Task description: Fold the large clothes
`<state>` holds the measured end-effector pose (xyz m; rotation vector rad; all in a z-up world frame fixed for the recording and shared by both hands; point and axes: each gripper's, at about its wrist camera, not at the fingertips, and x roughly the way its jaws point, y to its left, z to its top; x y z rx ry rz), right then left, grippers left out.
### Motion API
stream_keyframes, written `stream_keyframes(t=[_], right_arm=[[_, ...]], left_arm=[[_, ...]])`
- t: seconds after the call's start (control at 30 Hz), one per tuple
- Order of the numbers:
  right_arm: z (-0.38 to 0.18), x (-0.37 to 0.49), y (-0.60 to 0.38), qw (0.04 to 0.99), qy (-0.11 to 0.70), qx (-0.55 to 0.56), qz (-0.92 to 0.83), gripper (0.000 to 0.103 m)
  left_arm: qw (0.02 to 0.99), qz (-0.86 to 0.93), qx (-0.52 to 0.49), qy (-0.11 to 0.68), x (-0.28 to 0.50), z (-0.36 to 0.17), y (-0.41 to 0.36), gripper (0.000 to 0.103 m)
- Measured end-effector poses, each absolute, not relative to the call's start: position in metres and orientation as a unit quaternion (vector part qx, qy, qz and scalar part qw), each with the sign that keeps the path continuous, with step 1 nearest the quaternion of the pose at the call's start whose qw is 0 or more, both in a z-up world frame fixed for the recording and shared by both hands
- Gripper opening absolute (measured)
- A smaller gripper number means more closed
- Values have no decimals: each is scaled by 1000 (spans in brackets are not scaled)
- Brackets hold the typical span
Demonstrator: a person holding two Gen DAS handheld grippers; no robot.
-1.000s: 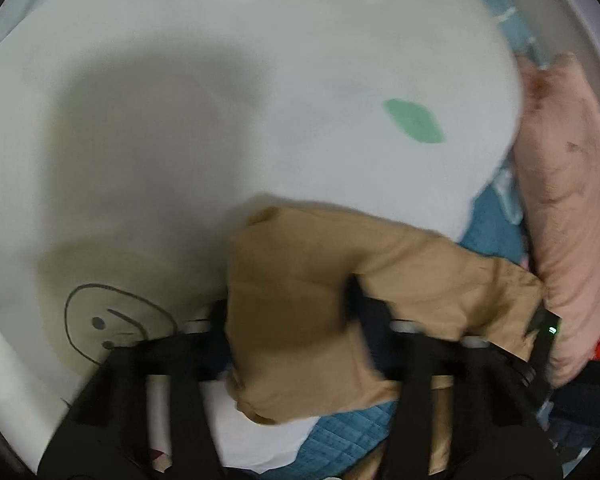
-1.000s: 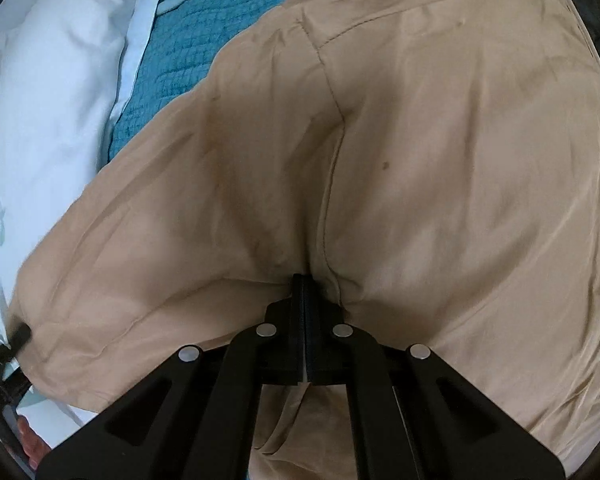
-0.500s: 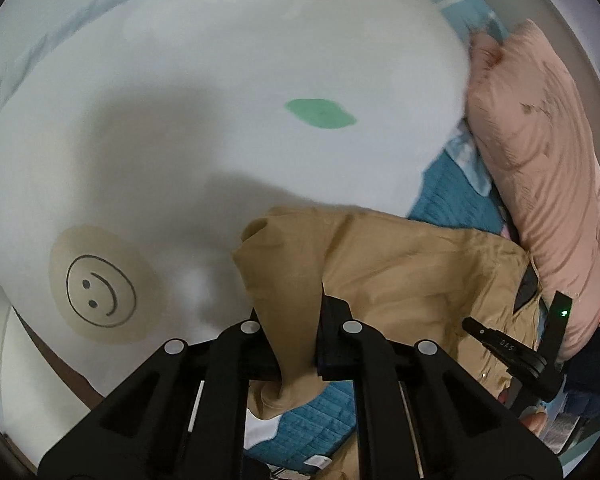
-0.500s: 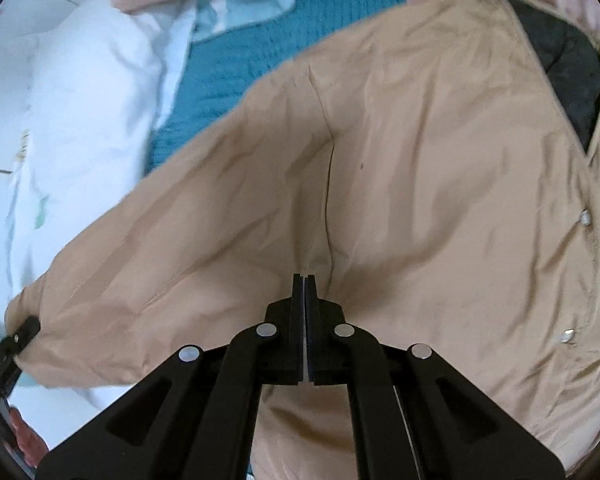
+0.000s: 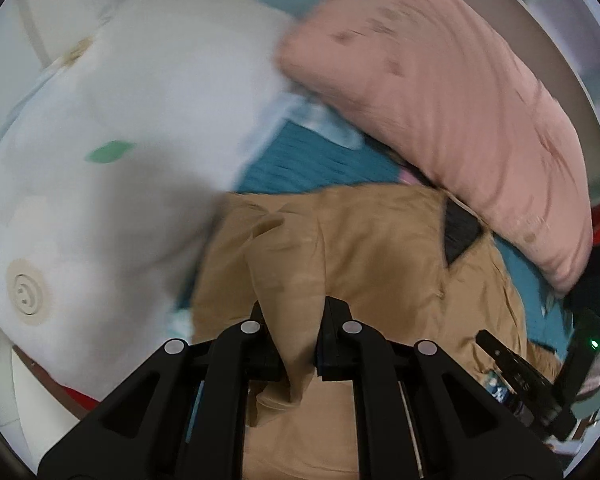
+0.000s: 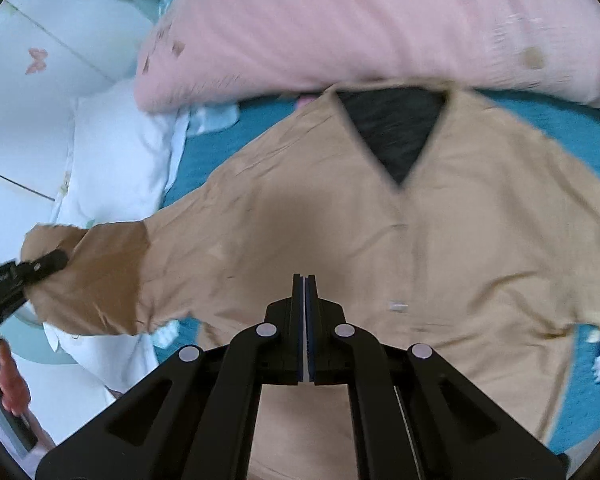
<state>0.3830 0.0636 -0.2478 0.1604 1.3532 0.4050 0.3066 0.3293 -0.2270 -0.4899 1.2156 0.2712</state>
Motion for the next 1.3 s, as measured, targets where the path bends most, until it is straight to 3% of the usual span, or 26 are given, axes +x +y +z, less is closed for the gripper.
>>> stream_keyframes(t=[0.4,0.8,0.87,0.93,1.07,1.3], right_arm=[[-218,383,-113,804,583,97,63,2],[-252,363,-211,788,606,111,-11,5],[-260,361,-218,782,613,110,-16,5],[-266,359,-222,779,616,112,-19,5],[-279,355,-225,767,630,120,-23,5],[-282,360,-202,764,635,117,-3,5]], left_arm=[[777,24,-163,607,381,-260,134,9],[751,-22,-74,656,426,-327,-20,10],[743,-27,-64,665,428,-343,-29,24],[731,-40,-66,678,427,-357,-38,60],[728,-54,-63,680,420,-361,-49,69],[752,-64,-84,651,418,-330,-17,69]])
